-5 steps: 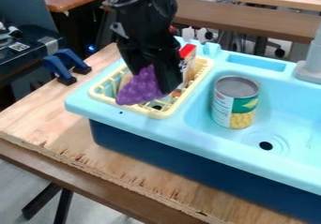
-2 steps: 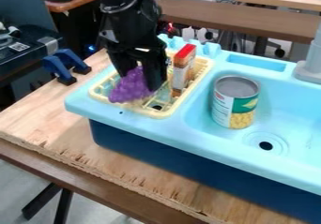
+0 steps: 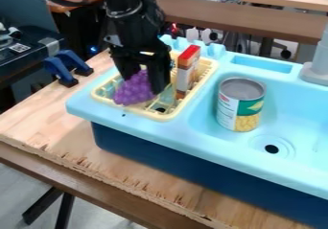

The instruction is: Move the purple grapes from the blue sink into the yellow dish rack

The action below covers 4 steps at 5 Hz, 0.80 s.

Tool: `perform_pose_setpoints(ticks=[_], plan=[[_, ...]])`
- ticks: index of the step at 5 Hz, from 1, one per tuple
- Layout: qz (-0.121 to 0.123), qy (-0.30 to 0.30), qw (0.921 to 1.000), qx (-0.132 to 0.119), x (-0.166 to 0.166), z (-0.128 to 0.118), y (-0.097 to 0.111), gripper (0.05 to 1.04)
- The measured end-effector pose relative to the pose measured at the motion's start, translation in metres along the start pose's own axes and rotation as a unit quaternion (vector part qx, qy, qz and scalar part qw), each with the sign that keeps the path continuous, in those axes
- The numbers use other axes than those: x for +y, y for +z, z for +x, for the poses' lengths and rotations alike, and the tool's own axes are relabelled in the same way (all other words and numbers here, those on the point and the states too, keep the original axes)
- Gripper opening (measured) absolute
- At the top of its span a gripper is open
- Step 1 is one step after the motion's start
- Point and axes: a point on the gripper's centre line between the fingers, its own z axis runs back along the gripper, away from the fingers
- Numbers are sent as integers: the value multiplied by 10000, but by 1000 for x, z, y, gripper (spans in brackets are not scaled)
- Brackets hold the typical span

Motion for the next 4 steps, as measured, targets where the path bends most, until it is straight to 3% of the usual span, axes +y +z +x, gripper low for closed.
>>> perform_pose_setpoints(ticks=[1, 2, 3, 4], plan=[[110, 82, 9999, 0, 8, 5, -2, 811], [201, 248, 9992, -220, 15, 11, -1, 872], [60, 343, 9991, -230, 12, 4, -12, 1012], [-11, 192, 9991, -371, 1, 5, -7, 1008]])
